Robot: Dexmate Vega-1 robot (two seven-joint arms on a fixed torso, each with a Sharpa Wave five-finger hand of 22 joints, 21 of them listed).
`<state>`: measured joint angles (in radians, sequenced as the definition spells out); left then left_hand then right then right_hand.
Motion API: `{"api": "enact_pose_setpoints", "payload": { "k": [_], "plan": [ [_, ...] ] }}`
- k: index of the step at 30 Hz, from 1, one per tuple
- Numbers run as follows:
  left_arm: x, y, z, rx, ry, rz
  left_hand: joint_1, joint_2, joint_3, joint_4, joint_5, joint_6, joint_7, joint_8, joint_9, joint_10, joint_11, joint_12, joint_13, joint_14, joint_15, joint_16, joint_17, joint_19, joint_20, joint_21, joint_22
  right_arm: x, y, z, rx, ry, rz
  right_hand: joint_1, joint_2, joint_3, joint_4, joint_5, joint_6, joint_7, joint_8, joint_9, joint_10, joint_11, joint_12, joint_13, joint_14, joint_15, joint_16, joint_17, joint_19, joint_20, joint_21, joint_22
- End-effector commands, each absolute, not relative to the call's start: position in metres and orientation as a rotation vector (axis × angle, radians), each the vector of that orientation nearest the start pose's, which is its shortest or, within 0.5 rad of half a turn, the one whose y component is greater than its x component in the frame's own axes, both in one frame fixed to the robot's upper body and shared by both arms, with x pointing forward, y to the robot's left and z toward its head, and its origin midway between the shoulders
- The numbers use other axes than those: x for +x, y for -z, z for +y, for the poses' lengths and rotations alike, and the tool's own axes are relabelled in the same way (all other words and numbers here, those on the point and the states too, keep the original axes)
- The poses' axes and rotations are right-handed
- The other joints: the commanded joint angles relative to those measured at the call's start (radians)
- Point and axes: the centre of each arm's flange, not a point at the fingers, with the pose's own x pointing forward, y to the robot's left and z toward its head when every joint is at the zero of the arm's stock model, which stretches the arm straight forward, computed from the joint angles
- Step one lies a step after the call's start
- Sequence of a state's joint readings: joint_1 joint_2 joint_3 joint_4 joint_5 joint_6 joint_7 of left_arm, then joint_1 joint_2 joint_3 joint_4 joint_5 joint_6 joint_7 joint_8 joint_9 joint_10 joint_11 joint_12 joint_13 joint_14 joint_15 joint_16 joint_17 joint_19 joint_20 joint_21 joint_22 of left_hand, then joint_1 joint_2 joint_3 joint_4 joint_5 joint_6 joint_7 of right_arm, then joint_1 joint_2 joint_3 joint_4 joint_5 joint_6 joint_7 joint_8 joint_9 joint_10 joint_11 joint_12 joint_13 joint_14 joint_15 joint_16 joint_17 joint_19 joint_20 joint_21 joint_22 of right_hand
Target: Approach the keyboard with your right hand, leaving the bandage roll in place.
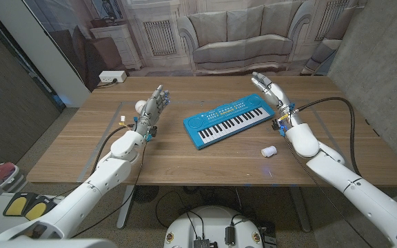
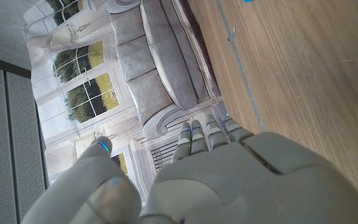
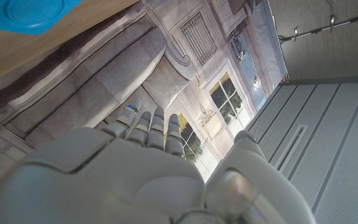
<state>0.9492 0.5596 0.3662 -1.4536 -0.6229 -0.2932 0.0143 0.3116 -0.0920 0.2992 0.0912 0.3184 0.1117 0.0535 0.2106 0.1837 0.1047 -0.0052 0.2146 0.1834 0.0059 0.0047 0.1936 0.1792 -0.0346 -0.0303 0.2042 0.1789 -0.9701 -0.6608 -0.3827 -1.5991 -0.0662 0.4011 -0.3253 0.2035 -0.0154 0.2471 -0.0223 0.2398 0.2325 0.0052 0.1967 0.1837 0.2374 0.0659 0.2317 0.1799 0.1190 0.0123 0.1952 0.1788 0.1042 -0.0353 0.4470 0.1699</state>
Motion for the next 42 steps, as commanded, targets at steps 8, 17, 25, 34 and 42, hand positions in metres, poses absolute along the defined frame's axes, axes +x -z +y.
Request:
{"api": "enact_pose_setpoints", "payload": {
  "k": [8,17,25,34,42],
  "plan": [
    [0.626,0.048,0.273,-0.010,0.241,-0.605,0.009,0.000,-0.003,0.000,0.001,0.010,0.000,-0.001,0.004,0.002,-0.001,-0.002,0.005,0.008,0.000,-0.002,0.003,0.008,-0.001,0.000,0.002,0.565,0.001,-0.246,-0.747,0.049,-0.964,0.005,0.005,0.003,-0.006,0.004,0.010,0.001,0.005,0.005,0.008,-0.007,-0.003,0.005,0.005,-0.007,-0.004,0.002,0.001,-0.033,-0.006,0.004],
    [0.627,0.049,0.273,-0.010,0.240,-0.598,0.011,0.002,-0.004,0.000,0.001,0.015,0.001,0.000,0.004,0.004,-0.003,-0.002,0.005,0.009,0.000,-0.002,0.003,0.007,0.000,0.000,0.002,0.568,0.000,-0.243,-0.803,0.084,-0.958,0.006,0.006,0.003,-0.007,0.005,0.009,-0.001,0.004,0.005,0.009,-0.008,-0.003,0.005,0.008,-0.008,-0.003,0.002,0.003,-0.032,-0.010,0.004],
    [0.624,0.048,0.276,-0.007,0.231,-0.599,0.012,0.002,-0.005,-0.001,0.000,0.017,0.000,-0.001,0.004,0.006,-0.002,-0.003,0.005,0.009,0.000,-0.003,0.003,0.007,0.000,-0.001,0.002,0.568,0.000,-0.238,-0.856,0.108,-0.962,0.007,0.007,0.003,-0.008,0.006,0.010,-0.002,0.004,0.005,0.010,-0.012,-0.004,0.005,0.010,-0.011,-0.003,0.002,0.005,-0.032,-0.013,0.005],
    [0.624,0.050,0.278,-0.013,0.226,-0.592,0.013,0.003,-0.006,-0.001,0.000,0.017,0.000,-0.001,0.004,0.007,-0.003,-0.003,0.005,0.010,0.001,-0.003,0.003,0.007,0.000,-0.001,0.002,0.567,-0.001,-0.231,-0.894,0.121,-0.971,0.008,0.008,0.002,-0.009,0.007,0.009,-0.003,0.003,0.005,0.013,-0.013,-0.004,0.005,0.012,-0.012,-0.003,0.002,0.007,-0.032,-0.017,0.005],
    [0.624,0.052,0.280,-0.015,0.226,-0.591,0.015,0.005,-0.007,-0.001,0.000,0.020,0.001,-0.002,0.004,0.008,0.003,-0.004,0.006,0.010,0.000,-0.003,0.003,0.008,0.000,-0.001,0.002,0.563,-0.002,-0.224,-0.948,0.163,-0.980,0.009,0.009,0.002,-0.010,0.008,0.011,-0.004,0.003,0.005,0.014,-0.013,-0.004,0.005,0.013,-0.013,-0.003,0.002,0.008,-0.033,-0.020,0.005]
  ]
}}
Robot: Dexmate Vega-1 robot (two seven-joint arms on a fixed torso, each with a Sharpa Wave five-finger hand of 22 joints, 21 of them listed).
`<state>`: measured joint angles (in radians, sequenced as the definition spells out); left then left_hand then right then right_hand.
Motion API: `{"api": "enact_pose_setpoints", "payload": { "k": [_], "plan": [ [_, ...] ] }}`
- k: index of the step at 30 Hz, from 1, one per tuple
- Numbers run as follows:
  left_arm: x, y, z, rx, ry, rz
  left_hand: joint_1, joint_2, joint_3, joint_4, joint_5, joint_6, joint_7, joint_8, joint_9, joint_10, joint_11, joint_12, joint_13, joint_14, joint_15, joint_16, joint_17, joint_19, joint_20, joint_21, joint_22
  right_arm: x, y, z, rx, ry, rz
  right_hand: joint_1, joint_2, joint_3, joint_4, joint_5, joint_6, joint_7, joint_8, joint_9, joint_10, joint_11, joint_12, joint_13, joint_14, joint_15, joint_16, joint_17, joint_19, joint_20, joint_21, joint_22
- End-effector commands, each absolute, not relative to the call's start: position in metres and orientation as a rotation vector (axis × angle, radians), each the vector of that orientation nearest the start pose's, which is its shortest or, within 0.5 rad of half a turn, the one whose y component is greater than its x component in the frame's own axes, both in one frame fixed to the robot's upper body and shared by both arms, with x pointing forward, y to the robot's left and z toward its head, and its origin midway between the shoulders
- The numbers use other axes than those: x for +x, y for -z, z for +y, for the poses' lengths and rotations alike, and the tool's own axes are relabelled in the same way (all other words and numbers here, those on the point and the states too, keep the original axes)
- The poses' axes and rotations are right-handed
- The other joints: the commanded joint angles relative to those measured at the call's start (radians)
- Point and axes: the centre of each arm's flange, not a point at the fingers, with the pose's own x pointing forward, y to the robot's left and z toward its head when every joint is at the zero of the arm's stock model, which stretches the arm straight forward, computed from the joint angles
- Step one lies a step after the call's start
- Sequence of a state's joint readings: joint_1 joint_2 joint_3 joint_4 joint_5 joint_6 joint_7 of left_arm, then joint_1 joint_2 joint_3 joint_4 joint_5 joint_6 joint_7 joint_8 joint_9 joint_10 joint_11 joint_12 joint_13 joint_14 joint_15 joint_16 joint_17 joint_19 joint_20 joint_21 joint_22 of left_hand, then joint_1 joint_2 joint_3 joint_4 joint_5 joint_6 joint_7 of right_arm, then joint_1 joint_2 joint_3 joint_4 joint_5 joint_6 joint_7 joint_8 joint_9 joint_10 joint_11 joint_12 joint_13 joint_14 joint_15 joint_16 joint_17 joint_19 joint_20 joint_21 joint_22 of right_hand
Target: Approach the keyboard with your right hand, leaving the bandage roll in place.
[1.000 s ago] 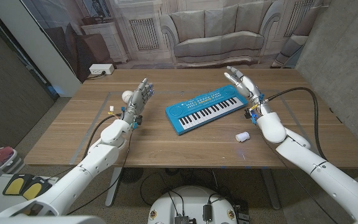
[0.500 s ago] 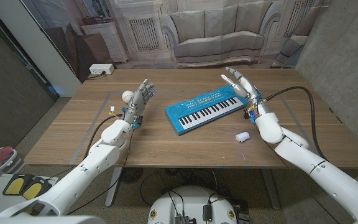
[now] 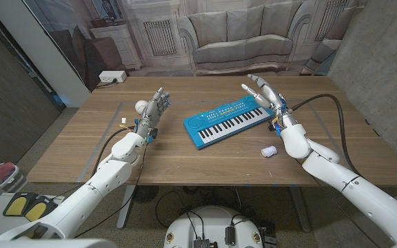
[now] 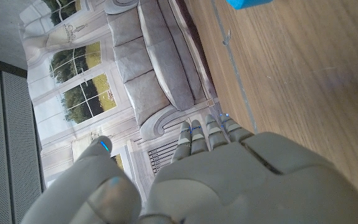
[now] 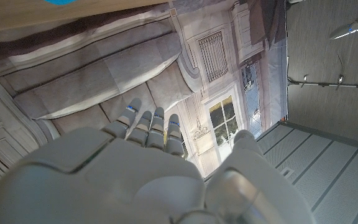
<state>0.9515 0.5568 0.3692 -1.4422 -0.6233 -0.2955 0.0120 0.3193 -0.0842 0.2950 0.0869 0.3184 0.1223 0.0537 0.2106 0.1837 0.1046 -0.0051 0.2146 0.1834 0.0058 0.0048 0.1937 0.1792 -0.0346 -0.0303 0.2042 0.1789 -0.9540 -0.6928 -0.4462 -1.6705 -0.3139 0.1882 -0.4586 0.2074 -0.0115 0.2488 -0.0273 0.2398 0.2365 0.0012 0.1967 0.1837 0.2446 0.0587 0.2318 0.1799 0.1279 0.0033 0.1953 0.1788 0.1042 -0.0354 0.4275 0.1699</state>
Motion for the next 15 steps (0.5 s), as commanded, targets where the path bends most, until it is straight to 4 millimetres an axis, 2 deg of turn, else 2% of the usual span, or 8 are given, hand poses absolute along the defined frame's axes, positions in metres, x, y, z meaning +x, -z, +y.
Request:
{"api": "enact_pose_setpoints", "payload": {
  "k": [1,6,15],
  "plan": [
    [0.6243,0.0518,0.2798,-0.015,0.226,-0.591,0.007,-0.002,-0.003,0.003,0.000,0.010,0.000,-0.002,0.004,0.008,0.001,-0.004,0.006,0.010,0.000,-0.003,0.003,0.008,0.000,-0.001,0.002,0.5624,-0.0020,-0.2233,-0.959,0.172,-0.983,0.005,0.005,0.000,-0.005,0.008,0.007,0.000,0.003,0.005,0.007,-0.006,-0.005,0.005,0.003,-0.004,-0.003,0.002,0.008,-0.032,-0.001,0.005],
    [0.6250,0.0532,0.2792,-0.016,0.230,-0.588,0.008,-0.001,-0.004,0.003,0.000,0.010,0.000,-0.002,0.004,0.009,0.000,-0.004,0.006,0.010,0.000,-0.004,0.003,0.008,0.000,-0.001,0.002,0.5588,-0.0012,-0.2187,-1.023,0.228,-0.992,0.005,0.006,0.000,-0.005,0.009,0.007,-0.003,0.003,0.005,0.007,-0.009,-0.005,0.005,0.003,-0.005,-0.004,0.002,0.009,-0.032,-0.004,0.005],
    [0.6261,0.0542,0.2772,-0.022,0.233,-0.590,0.010,0.000,-0.005,0.003,0.000,0.011,0.000,-0.003,0.004,0.009,0.000,-0.005,0.006,0.010,0.001,-0.004,0.003,0.008,0.000,-0.001,0.002,0.5613,0.0006,-0.2160,-1.047,0.208,-0.980,0.006,0.007,0.000,-0.006,0.009,0.007,-0.004,0.002,0.005,0.008,-0.009,-0.006,0.005,0.003,-0.007,-0.004,0.002,0.010,-0.032,-0.007,0.005]
  ]
}}
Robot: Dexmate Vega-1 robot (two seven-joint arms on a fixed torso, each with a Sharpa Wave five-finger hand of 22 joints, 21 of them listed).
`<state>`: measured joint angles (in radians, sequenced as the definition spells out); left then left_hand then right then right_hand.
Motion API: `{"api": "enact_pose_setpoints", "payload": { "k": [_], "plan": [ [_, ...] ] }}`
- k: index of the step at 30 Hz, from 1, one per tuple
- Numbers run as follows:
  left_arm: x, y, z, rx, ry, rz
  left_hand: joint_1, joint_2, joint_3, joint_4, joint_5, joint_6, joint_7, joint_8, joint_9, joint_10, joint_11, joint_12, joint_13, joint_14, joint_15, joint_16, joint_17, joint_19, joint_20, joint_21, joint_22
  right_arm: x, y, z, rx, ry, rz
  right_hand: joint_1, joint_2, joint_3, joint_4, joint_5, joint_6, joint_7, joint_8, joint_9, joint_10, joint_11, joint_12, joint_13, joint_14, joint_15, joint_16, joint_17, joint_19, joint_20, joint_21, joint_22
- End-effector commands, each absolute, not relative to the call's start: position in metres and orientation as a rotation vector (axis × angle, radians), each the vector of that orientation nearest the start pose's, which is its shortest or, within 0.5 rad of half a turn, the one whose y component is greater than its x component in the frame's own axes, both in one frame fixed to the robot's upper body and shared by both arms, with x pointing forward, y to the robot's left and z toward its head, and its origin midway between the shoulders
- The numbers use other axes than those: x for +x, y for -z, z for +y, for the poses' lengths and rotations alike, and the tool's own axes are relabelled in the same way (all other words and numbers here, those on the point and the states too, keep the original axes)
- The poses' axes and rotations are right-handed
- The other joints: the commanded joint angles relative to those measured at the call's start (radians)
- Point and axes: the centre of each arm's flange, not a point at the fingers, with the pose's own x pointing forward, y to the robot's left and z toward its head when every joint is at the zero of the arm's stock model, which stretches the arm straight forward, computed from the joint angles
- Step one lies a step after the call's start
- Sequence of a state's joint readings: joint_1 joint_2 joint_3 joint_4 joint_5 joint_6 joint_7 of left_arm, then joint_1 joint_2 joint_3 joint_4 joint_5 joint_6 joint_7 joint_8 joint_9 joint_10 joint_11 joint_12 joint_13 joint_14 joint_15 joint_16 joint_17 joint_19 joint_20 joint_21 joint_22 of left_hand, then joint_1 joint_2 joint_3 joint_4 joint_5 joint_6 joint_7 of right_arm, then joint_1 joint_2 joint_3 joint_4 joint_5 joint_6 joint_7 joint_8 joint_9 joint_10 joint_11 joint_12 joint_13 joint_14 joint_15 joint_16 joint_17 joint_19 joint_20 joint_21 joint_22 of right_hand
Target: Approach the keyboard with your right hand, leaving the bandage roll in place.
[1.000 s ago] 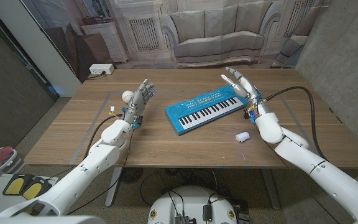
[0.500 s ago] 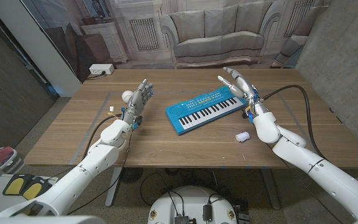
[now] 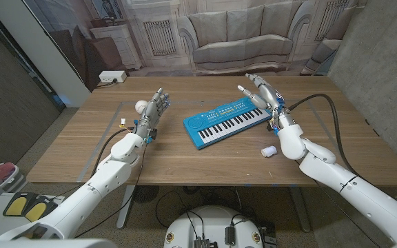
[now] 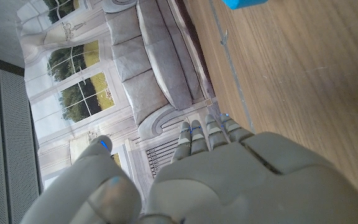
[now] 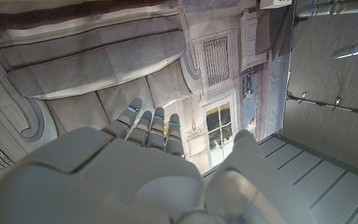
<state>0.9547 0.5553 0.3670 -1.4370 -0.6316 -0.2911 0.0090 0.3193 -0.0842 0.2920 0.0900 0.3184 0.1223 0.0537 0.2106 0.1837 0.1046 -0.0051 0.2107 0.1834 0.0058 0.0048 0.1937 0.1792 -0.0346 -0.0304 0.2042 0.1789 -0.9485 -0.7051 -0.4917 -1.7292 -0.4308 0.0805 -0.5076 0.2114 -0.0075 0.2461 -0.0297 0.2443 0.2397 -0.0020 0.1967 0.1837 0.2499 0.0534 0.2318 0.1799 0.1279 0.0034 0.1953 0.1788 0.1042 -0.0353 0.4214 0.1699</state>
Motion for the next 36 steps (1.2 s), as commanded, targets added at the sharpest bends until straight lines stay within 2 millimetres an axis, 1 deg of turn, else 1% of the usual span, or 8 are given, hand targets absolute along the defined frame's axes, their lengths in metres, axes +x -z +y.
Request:
{"api": "enact_pose_setpoints", "payload": {
  "k": [1,8,11,15,24,29,31,36],
  "plan": [
    [0.626,0.055,0.277,-0.025,0.234,-0.591,0.010,0.000,-0.002,0.000,0.000,0.011,0.000,-0.003,0.004,0.010,0.001,-0.001,0.006,0.011,0.001,-0.004,0.003,0.008,0.000,-0.001,0.002,0.562,0.001,-0.215,-1.050,0.203,-0.978,0.002,0.003,0.003,-0.004,0.005,0.004,-0.001,0.002,0.005,0.003,-0.003,-0.006,0.005,0.003,-0.007,-0.004,0.002,0.010,-0.032,-0.001,0.005],
    [0.627,0.055,0.278,-0.030,0.239,-0.592,0.011,0.001,-0.003,0.000,-0.001,0.017,0.001,-0.001,0.004,0.012,0.000,0.000,0.006,0.012,0.002,-0.004,0.003,0.009,0.000,-0.001,0.002,0.568,0.002,-0.207,-1.076,0.179,-0.952,0.001,0.004,0.002,-0.004,0.006,0.004,-0.002,0.002,0.005,0.004,-0.001,-0.006,0.005,0.003,-0.006,-0.005,0.003,0.010,-0.032,-0.004,0.005],
    [0.627,0.055,0.278,-0.030,0.239,-0.593,0.011,0.002,-0.004,0.000,-0.001,0.017,0.000,-0.002,0.004,0.012,0.000,-0.001,0.006,0.013,0.004,-0.003,0.003,0.010,0.000,-0.001,0.002,0.568,0.001,-0.200,-1.095,0.182,-0.949,0.001,0.004,0.002,-0.004,0.006,0.005,-0.002,0.002,0.005,0.005,-0.001,-0.006,0.005,0.003,-0.006,-0.005,0.003,0.010,-0.032,-0.006,0.005],
    [0.627,0.054,0.279,-0.029,0.240,-0.594,0.012,0.002,-0.004,0.000,-0.001,0.017,-0.001,-0.002,0.004,0.013,-0.001,-0.001,0.006,0.012,0.002,-0.004,0.003,0.010,0.000,-0.001,0.002,0.569,0.000,-0.196,-1.118,0.189,-0.945,0.001,0.004,0.001,-0.004,0.006,0.004,-0.002,0.002,0.005,0.003,-0.004,-0.007,0.005,0.001,-0.006,-0.006,0.003,0.008,-0.031,-0.009,0.005],
    [0.625,0.052,0.280,-0.027,0.234,-0.598,0.013,0.004,-0.005,0.000,-0.001,0.016,0.001,-0.004,0.004,0.013,0.001,-0.002,0.006,0.011,0.003,-0.004,0.003,0.009,0.000,-0.001,0.002,0.573,-0.001,-0.192,-1.143,0.176,-0.941,0.001,0.006,0.001,-0.004,0.007,0.002,-0.005,0.000,0.005,0.001,-0.005,-0.009,0.005,0.000,-0.006,-0.006,0.003,0.006,-0.030,-0.013,0.005],
    [0.624,0.051,0.280,-0.024,0.232,-0.600,0.014,0.004,-0.006,0.000,-0.002,0.016,-0.001,-0.004,0.004,0.012,-0.002,-0.002,0.006,0.011,0.002,-0.005,0.003,0.009,0.000,-0.001,0.002,0.576,-0.001,-0.189,-1.163,0.172,-0.933,0.000,0.006,0.000,-0.004,0.008,0.002,-0.005,0.000,0.005,-0.001,-0.007,-0.010,0.005,-0.001,-0.006,-0.006,0.003,0.006,-0.029,-0.016,0.005],
    [0.624,0.050,0.280,-0.023,0.233,-0.600,0.014,0.005,-0.007,0.000,-0.002,0.016,0.000,-0.004,0.004,0.012,0.002,-0.003,0.006,0.011,0.002,-0.005,0.003,0.009,0.000,-0.001,0.002,0.577,0.000,-0.188,-1.178,0.173,-0.933,0.000,0.007,0.000,-0.004,0.008,0.002,-0.004,0.000,0.005,0.000,-0.007,-0.010,0.005,-0.002,-0.006,-0.007,0.003,0.006,-0.030,-0.017,0.005],
    [0.625,0.049,0.280,-0.023,0.232,-0.599,0.015,0.005,-0.008,0.000,-0.002,0.017,0.000,-0.005,0.004,0.012,-0.001,-0.003,0.006,0.011,0.002,-0.005,0.003,0.009,0.000,-0.001,0.002,0.581,0.000,-0.187,-1.203,0.160,-0.921,0.001,0.007,0.000,-0.004,0.008,0.002,-0.006,0.000,0.005,-0.001,-0.009,-0.010,0.005,-0.002,-0.006,-0.007,0.003,0.005,-0.029,-0.019,0.005]
  ]
}}
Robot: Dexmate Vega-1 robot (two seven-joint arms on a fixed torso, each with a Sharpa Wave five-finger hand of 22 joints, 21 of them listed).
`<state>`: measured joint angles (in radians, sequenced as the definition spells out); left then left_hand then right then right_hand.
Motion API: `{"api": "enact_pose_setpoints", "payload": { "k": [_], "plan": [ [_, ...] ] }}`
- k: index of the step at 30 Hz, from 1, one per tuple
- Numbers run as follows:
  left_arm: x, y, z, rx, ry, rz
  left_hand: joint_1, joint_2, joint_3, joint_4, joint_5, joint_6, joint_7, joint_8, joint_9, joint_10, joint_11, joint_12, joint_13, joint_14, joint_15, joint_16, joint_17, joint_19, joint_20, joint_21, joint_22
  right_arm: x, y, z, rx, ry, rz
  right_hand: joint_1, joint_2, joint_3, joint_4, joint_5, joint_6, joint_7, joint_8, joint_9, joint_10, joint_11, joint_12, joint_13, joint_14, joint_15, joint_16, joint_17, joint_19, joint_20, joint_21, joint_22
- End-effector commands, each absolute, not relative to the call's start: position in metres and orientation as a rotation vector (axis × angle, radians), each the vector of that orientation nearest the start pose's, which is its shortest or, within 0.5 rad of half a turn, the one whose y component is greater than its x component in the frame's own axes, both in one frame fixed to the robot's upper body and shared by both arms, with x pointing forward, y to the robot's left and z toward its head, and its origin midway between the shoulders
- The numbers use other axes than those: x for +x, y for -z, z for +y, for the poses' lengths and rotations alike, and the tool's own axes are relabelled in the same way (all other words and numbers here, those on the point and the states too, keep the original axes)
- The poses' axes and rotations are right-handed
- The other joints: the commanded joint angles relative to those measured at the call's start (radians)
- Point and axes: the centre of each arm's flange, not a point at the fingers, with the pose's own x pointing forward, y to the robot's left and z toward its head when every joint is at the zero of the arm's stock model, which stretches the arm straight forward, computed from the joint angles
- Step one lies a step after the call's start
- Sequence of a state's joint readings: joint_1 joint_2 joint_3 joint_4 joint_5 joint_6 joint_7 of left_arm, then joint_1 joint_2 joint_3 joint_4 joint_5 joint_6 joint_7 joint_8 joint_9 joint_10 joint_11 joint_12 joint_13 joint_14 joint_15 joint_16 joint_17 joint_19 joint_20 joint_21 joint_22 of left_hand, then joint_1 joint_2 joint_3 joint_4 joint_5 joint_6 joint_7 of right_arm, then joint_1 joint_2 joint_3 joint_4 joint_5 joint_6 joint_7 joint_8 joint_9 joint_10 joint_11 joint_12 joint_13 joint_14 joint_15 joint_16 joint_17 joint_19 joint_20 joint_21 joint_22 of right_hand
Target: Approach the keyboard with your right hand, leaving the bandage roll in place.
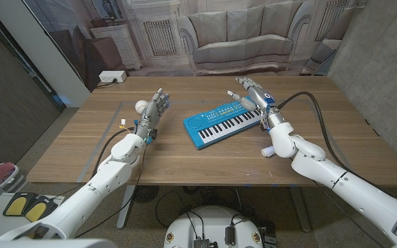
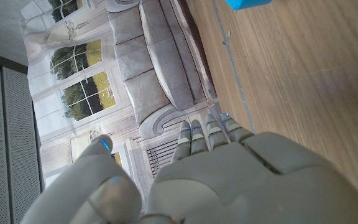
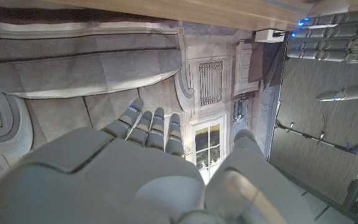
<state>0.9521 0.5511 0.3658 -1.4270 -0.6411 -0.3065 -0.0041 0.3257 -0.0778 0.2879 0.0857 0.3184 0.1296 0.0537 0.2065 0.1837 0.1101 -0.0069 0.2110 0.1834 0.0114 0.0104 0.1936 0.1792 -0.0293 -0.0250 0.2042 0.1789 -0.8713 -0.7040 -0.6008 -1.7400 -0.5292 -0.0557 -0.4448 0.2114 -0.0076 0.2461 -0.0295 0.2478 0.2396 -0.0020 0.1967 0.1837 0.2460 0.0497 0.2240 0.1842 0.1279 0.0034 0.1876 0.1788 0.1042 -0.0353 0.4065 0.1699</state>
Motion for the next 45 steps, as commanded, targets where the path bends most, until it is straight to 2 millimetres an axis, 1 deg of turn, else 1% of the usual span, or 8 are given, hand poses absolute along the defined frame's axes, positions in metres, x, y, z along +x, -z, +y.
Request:
{"api": "enact_pose_setpoints", "payload": {
  "k": [1,5,13,16,23,25,29,45],
  "plan": [
    [0.625,0.049,0.281,-0.021,0.233,-0.599,0.008,-0.001,-0.004,0.004,-0.002,0.009,-0.001,-0.001,0.004,0.007,0.000,-0.003,0.006,0.006,-0.003,-0.005,0.003,0.004,-0.005,-0.001,0.002,0.581,0.000,-0.187,-1.206,0.158,-0.920,0.000,0.007,0.000,-0.004,0.005,0.002,-0.006,0.000,0.005,0.004,-0.004,-0.002,0.001,-0.002,-0.006,0.001,0.003,0.005,-0.030,-0.004,0.005],
    [0.625,0.049,0.281,-0.022,0.233,-0.597,0.009,-0.001,-0.005,0.004,-0.002,0.009,0.000,-0.001,0.004,0.007,0.002,-0.003,0.006,0.005,-0.002,-0.005,0.003,0.003,-0.005,-0.001,0.002,0.583,-0.001,-0.186,-1.214,0.152,-0.908,0.000,0.008,0.000,-0.004,0.005,0.003,-0.006,0.000,0.005,0.006,-0.001,-0.002,0.001,-0.003,-0.007,0.000,0.003,0.006,-0.030,-0.006,0.005],
    [0.625,0.047,0.283,-0.022,0.233,-0.599,0.009,0.000,-0.006,0.004,-0.003,0.009,-0.002,-0.002,0.004,0.007,0.004,-0.004,0.006,0.006,-0.005,-0.005,0.003,0.003,-0.004,-0.002,0.002,0.586,0.000,-0.180,-1.253,0.139,-0.887,-0.001,0.008,-0.001,-0.004,0.006,0.005,-0.002,0.001,0.005,0.004,-0.004,-0.003,0.001,-0.003,-0.005,0.000,0.003,0.006,-0.029,-0.009,0.006],
    [0.625,0.047,0.284,-0.030,0.224,-0.596,0.010,0.001,-0.007,0.004,-0.003,0.009,-0.002,-0.002,0.004,0.007,-0.002,-0.004,0.006,0.006,-0.004,-0.005,0.003,0.003,-0.004,-0.002,0.002,0.588,0.002,-0.178,-1.263,0.126,-0.878,-0.001,0.008,-0.002,-0.004,0.006,0.005,-0.002,0.001,0.005,0.005,-0.001,-0.003,0.001,-0.004,-0.006,0.000,0.003,0.006,-0.029,-0.011,0.006],
    [0.622,0.050,0.288,-0.034,0.217,-0.601,0.014,0.005,-0.006,0.004,-0.003,0.009,-0.002,-0.003,0.004,0.009,0.005,-0.004,0.006,0.008,-0.002,-0.005,0.003,0.004,-0.003,-0.002,0.002,0.593,0.006,-0.172,-1.282,0.097,-0.863,-0.002,0.009,-0.003,-0.003,0.006,0.005,-0.002,0.000,0.005,0.001,0.000,-0.005,0.001,-0.007,-0.004,-0.001,0.003,0.003,-0.028,-0.015,0.006],
    [0.621,0.050,0.289,-0.034,0.215,-0.606,0.015,0.007,-0.005,0.003,-0.003,0.009,-0.002,-0.003,0.004,0.009,0.002,-0.004,0.006,0.008,-0.002,-0.005,0.003,0.004,-0.004,-0.002,0.002,0.595,0.007,-0.170,-1.291,0.092,-0.859,-0.003,0.009,-0.003,-0.003,0.006,0.005,-0.002,0.000,0.005,-0.002,-0.003,-0.006,0.001,-0.009,-0.003,-0.001,0.003,0.001,-0.026,-0.017,0.006],
    [0.619,0.049,0.290,-0.033,0.213,-0.611,0.016,0.008,-0.005,0.003,-0.003,0.009,-0.001,-0.003,0.004,0.009,-0.001,-0.004,0.006,0.007,-0.002,-0.005,0.003,0.004,-0.004,-0.002,0.002,0.598,0.008,-0.169,-1.295,0.092,-0.849,-0.004,0.010,-0.004,-0.003,0.006,0.005,-0.001,0.000,0.005,-0.002,-0.003,-0.006,0.001,-0.010,-0.002,-0.002,0.004,0.000,-0.025,-0.019,0.006],
    [0.616,0.047,0.292,-0.019,0.218,-0.616,0.021,0.012,-0.007,0.002,-0.004,0.009,-0.001,-0.004,0.005,0.009,0.003,-0.005,0.006,0.006,-0.004,-0.006,0.003,0.003,-0.004,-0.002,0.002,0.604,0.014,-0.167,-1.321,0.108,-0.812,-0.005,0.012,-0.005,-0.003,0.007,0.005,-0.003,0.000,0.005,-0.001,-0.004,-0.007,0.001,-0.012,-0.003,-0.002,0.004,0.002,-0.026,-0.026,0.006]
  ]
}}
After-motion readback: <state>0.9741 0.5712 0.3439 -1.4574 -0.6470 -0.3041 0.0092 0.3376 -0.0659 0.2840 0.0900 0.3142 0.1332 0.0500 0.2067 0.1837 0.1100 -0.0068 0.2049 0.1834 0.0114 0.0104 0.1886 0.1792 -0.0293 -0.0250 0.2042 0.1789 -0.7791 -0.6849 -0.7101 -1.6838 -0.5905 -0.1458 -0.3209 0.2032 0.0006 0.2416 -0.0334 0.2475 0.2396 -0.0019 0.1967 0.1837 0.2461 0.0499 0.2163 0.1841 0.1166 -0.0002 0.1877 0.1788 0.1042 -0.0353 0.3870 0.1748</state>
